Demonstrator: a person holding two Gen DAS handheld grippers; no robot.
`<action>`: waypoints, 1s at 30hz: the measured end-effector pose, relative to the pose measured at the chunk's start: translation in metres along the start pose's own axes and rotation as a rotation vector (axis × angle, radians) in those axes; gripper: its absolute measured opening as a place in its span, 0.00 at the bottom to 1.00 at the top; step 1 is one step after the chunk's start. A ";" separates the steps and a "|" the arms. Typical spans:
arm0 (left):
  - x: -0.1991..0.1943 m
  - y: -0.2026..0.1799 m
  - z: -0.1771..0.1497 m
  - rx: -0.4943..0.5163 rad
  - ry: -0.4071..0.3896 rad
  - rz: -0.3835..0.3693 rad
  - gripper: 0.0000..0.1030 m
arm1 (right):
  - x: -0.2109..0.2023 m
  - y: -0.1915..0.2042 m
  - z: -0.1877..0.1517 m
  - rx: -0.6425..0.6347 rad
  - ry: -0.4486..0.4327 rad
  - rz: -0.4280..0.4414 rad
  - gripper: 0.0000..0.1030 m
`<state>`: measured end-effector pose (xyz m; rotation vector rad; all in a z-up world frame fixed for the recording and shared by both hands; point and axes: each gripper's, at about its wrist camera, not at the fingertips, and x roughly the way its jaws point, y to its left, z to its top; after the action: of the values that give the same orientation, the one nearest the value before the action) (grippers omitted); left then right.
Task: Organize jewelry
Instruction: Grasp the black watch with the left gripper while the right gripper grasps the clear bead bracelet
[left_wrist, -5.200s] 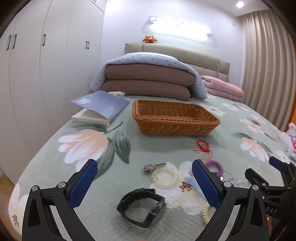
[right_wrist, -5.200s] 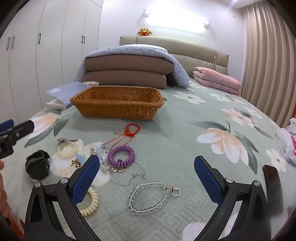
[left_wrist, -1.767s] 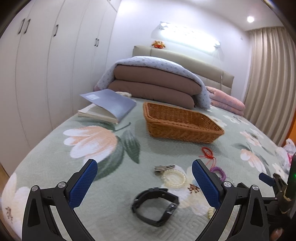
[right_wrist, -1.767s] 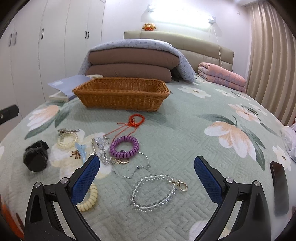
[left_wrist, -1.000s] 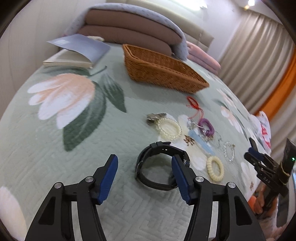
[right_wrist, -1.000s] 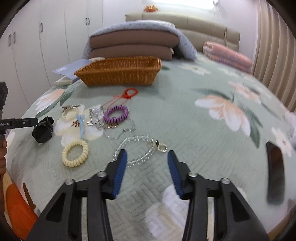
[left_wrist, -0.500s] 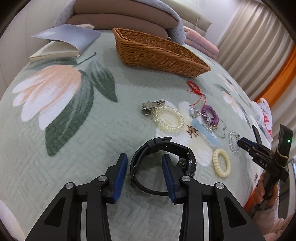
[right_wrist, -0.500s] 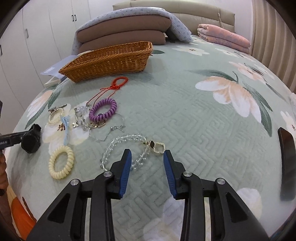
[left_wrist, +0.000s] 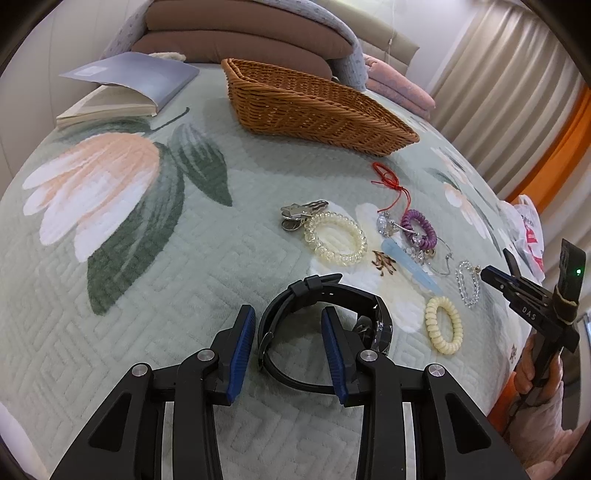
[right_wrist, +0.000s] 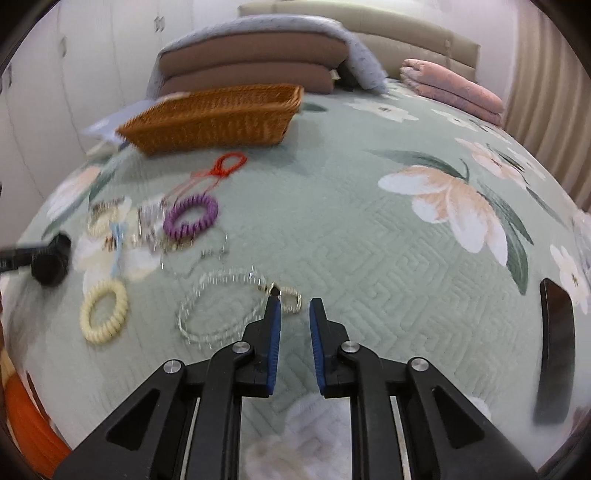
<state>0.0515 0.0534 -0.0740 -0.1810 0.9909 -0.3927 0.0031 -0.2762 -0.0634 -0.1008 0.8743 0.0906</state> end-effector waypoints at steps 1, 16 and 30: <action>0.000 0.000 0.000 -0.001 0.000 0.000 0.36 | 0.003 0.002 0.000 -0.016 0.005 -0.009 0.19; 0.003 -0.003 0.003 -0.002 -0.006 0.013 0.36 | 0.029 0.009 0.028 -0.109 -0.002 0.020 0.26; 0.005 -0.006 0.003 0.003 -0.010 0.030 0.35 | 0.042 0.017 0.040 -0.177 0.013 0.036 0.27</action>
<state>0.0549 0.0458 -0.0743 -0.1648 0.9821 -0.3654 0.0585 -0.2527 -0.0711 -0.2515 0.8798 0.2015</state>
